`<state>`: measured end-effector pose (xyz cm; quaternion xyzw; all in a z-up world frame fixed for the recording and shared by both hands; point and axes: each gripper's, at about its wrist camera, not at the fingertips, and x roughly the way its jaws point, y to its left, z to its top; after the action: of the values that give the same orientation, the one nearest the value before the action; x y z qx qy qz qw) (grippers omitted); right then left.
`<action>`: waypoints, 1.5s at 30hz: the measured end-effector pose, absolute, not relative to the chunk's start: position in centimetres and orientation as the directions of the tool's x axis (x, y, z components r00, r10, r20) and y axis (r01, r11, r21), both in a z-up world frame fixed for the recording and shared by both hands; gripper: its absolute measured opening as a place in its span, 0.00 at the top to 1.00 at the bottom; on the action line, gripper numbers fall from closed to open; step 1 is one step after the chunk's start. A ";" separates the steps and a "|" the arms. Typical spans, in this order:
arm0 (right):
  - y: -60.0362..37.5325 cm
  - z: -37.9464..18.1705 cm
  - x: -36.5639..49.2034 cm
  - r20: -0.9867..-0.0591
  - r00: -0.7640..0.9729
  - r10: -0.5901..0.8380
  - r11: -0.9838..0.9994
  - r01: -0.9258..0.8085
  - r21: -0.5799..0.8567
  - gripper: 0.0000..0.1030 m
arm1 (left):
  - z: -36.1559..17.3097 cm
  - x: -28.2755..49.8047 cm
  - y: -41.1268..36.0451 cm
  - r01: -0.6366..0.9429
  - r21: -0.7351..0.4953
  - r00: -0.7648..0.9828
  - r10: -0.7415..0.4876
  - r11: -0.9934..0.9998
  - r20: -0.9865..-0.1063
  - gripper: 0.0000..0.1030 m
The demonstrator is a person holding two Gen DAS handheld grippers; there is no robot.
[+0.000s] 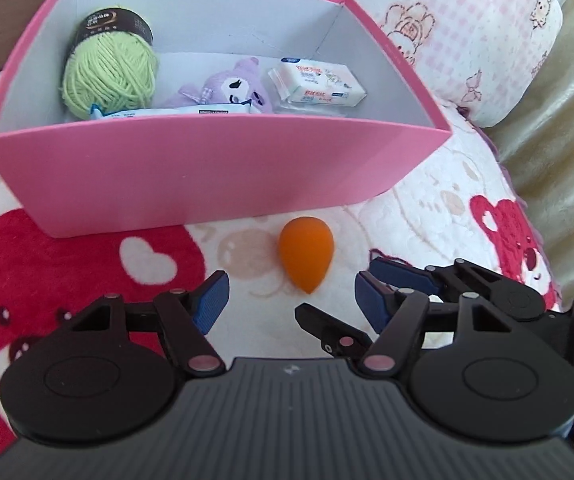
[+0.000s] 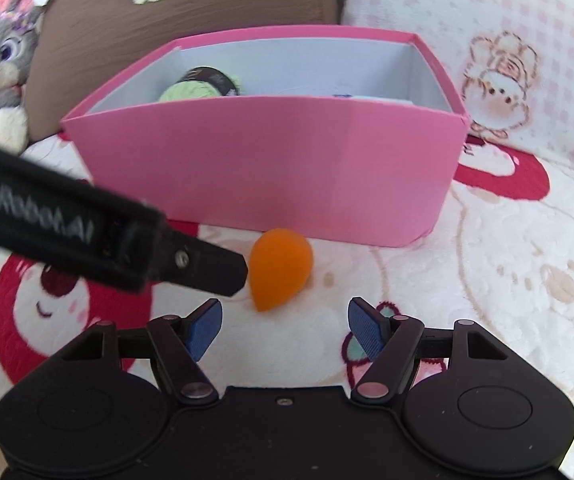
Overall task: Organize objects
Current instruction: 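Lower the left gripper around the orange sponge and close it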
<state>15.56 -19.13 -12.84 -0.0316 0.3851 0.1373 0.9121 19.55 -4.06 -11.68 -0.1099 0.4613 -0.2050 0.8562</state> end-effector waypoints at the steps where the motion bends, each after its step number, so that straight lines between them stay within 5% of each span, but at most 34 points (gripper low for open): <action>1: -19.1 -13.0 15.8 -0.713 0.665 0.221 0.961 -0.272 0.044 0.28 | -12.0 19.9 -4.1 0.252 -0.385 0.488 -0.460 0.888 -0.742 0.35; 14: -19.0 -15.0 17.5 -0.719 0.667 0.196 0.966 -0.257 0.026 0.19 | -14.7 20.3 -5.3 0.238 -0.365 0.539 -0.435 0.900 -0.721 0.47; 18: -19.0 -14.9 17.2 -0.708 0.678 0.200 0.967 -0.253 0.031 0.19 | -14.5 20.3 -5.4 0.275 -0.385 0.544 -0.473 0.881 -0.693 0.62; 23: -18.9 -14.7 17.2 -0.701 0.682 0.210 0.962 -0.271 0.024 0.20 | -14.5 20.1 -5.1 0.312 -0.401 0.553 -0.508 0.861 -0.660 0.68; 29: -18.6 -14.5 17.3 -0.696 0.689 0.200 0.957 -0.288 -0.010 0.32 | -14.7 20.3 -4.2 0.312 -0.431 0.545 -0.531 0.847 -0.648 0.68; 35: -18.0 -14.2 17.2 -0.701 0.684 0.202 0.947 -0.318 -0.038 0.57 | -14.8 20.3 -4.5 0.355 -0.425 0.535 -0.554 0.833 -0.638 0.68; 45: -17.0 -13.9 16.0 -0.696 0.688 0.206 0.932 -0.355 -0.076 0.58 | -14.0 19.8 -4.9 0.391 -0.398 0.501 -0.554 0.830 -0.665 0.66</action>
<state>16.01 -16.98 -13.88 -0.1027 0.3638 0.1537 0.9130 19.79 -4.89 -13.98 -0.0979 0.4174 -0.2745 0.8607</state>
